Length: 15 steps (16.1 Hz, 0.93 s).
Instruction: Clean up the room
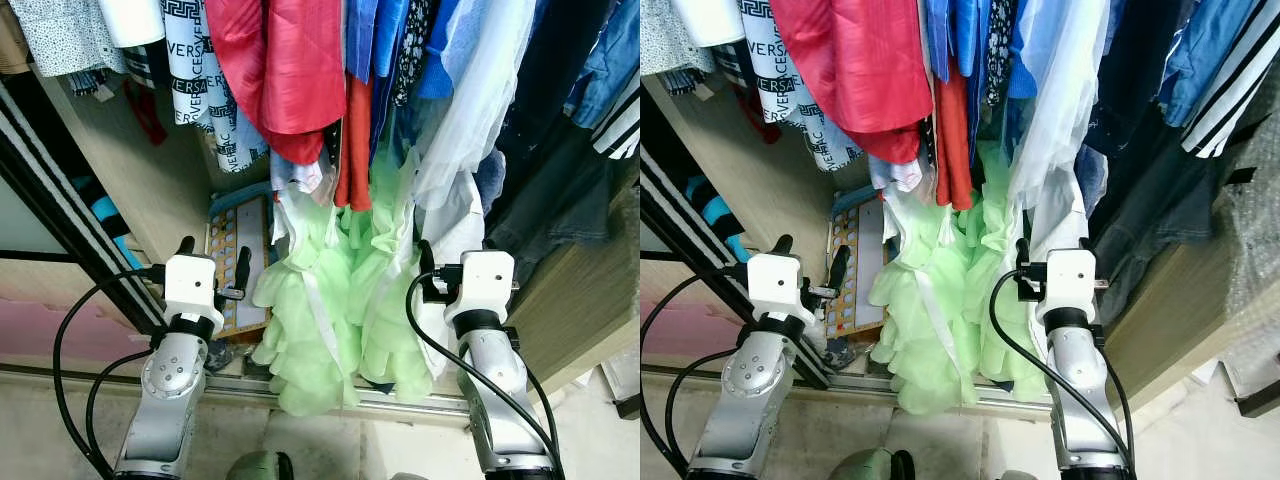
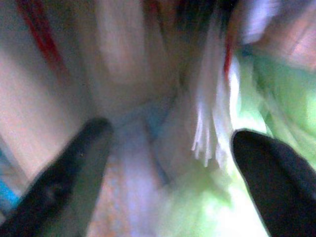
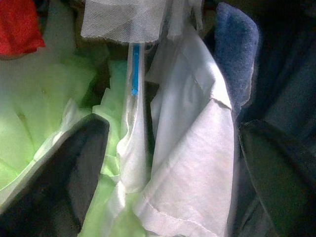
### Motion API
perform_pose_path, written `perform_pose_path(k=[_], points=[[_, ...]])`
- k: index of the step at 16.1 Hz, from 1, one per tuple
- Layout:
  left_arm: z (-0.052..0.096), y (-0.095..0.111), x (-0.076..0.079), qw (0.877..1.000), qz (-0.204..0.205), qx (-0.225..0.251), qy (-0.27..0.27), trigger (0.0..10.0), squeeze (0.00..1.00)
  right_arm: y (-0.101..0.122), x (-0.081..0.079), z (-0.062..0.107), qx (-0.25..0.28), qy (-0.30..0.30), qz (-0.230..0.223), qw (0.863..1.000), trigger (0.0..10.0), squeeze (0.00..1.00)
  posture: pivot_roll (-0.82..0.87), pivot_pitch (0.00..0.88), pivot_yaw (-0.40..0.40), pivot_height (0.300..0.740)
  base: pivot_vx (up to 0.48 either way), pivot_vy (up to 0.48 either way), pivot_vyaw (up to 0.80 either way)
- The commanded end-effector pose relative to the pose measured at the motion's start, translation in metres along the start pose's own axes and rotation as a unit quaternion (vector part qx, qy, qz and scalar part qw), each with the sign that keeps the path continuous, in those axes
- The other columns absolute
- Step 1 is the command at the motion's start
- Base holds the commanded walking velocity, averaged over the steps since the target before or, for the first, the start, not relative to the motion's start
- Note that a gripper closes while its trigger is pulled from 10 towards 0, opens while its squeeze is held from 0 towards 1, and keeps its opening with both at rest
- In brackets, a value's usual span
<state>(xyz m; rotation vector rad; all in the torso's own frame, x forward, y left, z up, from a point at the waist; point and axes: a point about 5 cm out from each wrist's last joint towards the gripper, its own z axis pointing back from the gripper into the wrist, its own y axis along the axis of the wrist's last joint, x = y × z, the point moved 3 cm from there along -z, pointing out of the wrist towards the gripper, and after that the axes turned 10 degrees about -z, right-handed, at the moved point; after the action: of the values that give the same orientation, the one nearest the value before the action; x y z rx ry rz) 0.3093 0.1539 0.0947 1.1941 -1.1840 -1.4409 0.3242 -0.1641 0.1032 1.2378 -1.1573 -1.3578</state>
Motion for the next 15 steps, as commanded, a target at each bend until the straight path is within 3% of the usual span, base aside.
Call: perform_pose_path(k=[1, 2, 3, 4, 6, 7, 9, 10, 12, 15], points=[[0.000, 0.006, -0.001, 0.998, 0.059, -0.003, -0.023, 10.0, 0.00, 0.019, -0.011, -0.009, 0.020, 0.033, -0.031, 0.999, 10.0, 0.00, 0.05, 0.000, -0.032, 0.740, 0.000, 0.000, 0.00], [0.009, 0.004, -0.002, 0.998, 0.062, 0.002, -0.015, 10.0, 0.00, 0.007, -0.007, 0.000, 0.011, 0.024, -0.001, 1.000, 10.0, 0.00, 0.04, 0.000, -0.035, 0.740, 0.000, 0.000, 0.00], [0.010, 0.001, -0.002, 0.998, 0.066, -0.009, -0.013, 10.0, 0.00, 0.002, -0.004, 0.001, -0.009, 0.012, -0.007, 1.000, 10.0, 0.00, 0.04, 0.000, -0.038, 0.740, 0.000, 0.000, 0.00], [0.010, -0.001, -0.003, 0.997, 0.067, -0.020, -0.012, 10.0, 0.00, 0.002, -0.005, 0.002, -0.014, 0.021, -0.009, 1.000, 10.0, 0.00, 0.04, 0.000, -0.043, 0.740, 0.000, 0.000, 0.00], [0.007, 0.006, -0.006, 0.998, 0.064, 0.008, -0.009, 10.0, 0.00, 0.005, -0.005, 0.000, -0.008, 0.029, -0.019, 0.999, 10.0, 0.00, 0.04, 0.000, -0.043, 0.740, 0.000, 0.000, 0.00], [0.007, 0.007, -0.005, 0.997, 0.068, -0.006, -0.019, 10.0, 0.00, 0.009, -0.005, -0.003, -0.004, 0.031, -0.014, 0.999, 10.0, 0.00, 0.05, 0.000, -0.046, 0.740, 0.000, 0.000, 0.00], [0.008, 0.009, -0.004, 0.999, 0.049, -0.002, -0.023, 10.0, 0.00, 0.012, -0.004, -0.004, 0.002, 0.027, 0.000, 1.000, 10.0, 0.00, 0.05, 0.000, -0.046, 0.740, 0.000, 0.000, 0.75], [0.010, 0.008, -0.005, 0.999, 0.045, 0.001, -0.020, 10.0, 0.00, 0.012, -0.002, -0.002, 0.002, 0.019, -0.008, 1.000, 10.0, 0.00, 0.05, 0.000, -0.043, 0.740, 0.000, 0.000, 0.74], [0.018, 0.001, -0.010, 1.000, -0.003, -0.003, -0.003, 10.0, 0.00, 0.009, 0.002, 0.006, 0.006, 0.007, -0.031, 0.999, 10.0, 0.00, 0.04, 0.000, -0.009, 0.740, 0.000, 0.000, 0.21], [0.016, -0.002, -0.003, 1.000, -0.003, -0.016, -0.019, 10.0, 0.00, 0.002, 0.000, 0.013, 0.007, -0.011, -0.045, 0.999, 10.0, 0.00, 0.02, 0.000, 0.039, 0.740, 0.000, 0.000, 0.00]])
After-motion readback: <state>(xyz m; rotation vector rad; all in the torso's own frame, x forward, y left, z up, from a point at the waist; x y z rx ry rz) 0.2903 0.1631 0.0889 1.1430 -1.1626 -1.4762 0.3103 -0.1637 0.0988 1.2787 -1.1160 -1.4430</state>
